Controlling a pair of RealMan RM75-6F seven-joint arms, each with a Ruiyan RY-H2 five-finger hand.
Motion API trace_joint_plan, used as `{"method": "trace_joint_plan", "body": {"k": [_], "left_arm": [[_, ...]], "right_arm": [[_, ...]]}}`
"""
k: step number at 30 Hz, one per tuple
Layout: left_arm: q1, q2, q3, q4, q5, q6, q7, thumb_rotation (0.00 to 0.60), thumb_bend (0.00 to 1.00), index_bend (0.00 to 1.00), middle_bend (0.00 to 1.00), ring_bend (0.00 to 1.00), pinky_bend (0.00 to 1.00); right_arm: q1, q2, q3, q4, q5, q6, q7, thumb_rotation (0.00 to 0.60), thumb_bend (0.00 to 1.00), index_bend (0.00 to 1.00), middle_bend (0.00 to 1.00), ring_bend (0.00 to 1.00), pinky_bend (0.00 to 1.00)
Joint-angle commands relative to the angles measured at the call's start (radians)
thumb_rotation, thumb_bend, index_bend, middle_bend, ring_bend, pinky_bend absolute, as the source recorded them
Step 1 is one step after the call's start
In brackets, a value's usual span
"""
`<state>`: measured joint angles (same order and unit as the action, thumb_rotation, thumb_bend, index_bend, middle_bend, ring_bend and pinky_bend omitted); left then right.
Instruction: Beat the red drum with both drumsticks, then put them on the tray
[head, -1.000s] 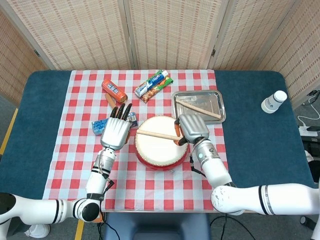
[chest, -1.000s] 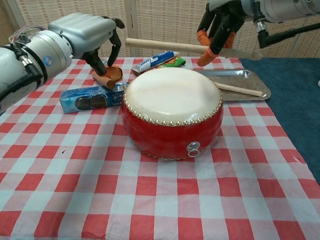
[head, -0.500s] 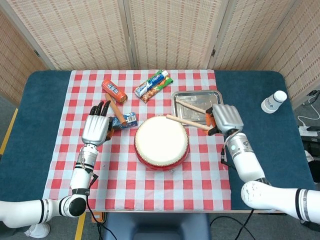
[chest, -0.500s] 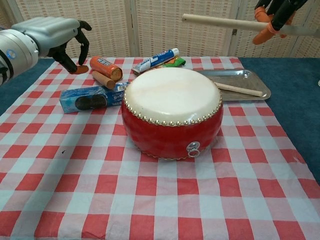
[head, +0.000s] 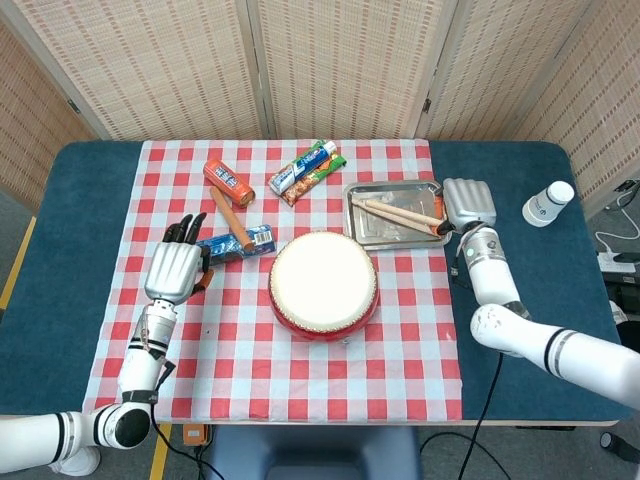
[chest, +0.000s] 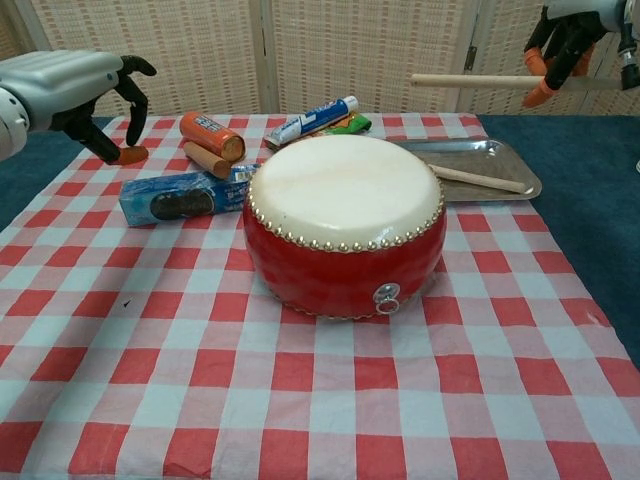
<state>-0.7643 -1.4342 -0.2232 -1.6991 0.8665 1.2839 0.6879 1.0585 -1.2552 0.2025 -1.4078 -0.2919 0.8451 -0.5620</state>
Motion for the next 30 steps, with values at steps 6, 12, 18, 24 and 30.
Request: {"method": "trace_joint_plan", "body": {"k": [6,12,18,24,30], "left_arm": [[0.030,0.037,0.002,-0.007,0.022,-0.002,-0.045,0.600,0.36,0.00,0.00,0.00,0.13],[0.047,0.061,0.006,-0.005,0.028,-0.038,-0.099,0.600,0.36,0.00,0.00,0.00,0.13],[0.060,0.080,0.001,0.006,0.021,-0.056,-0.130,0.600,0.36,0.00,0.00,0.00,0.13],[0.070,0.091,-0.002,0.004,0.030,-0.060,-0.153,0.600,0.36,0.00,0.00,0.00,0.13],[0.079,0.097,-0.001,0.006,0.039,-0.062,-0.168,0.600,0.36,0.00,0.00,0.00,0.13]], "right_arm": [[0.081,-0.326,-0.100,0.454,-0.011,-0.145,-0.140,0.600,0.38,0.84,0.81,0.67,0.46],[0.088,-0.477,-0.078,0.687,-0.027,-0.202,-0.141,0.600,0.38,0.82,0.81,0.65,0.45],[0.100,-0.594,-0.044,0.876,-0.098,-0.240,-0.128,0.600,0.38,0.77,0.81,0.63,0.44],[0.113,-0.688,0.007,1.024,-0.135,-0.288,-0.134,0.600,0.31,0.43,0.64,0.49,0.37],[0.137,-0.739,0.083,1.113,-0.135,-0.310,-0.175,0.600,0.16,0.03,0.36,0.28,0.30]]}}
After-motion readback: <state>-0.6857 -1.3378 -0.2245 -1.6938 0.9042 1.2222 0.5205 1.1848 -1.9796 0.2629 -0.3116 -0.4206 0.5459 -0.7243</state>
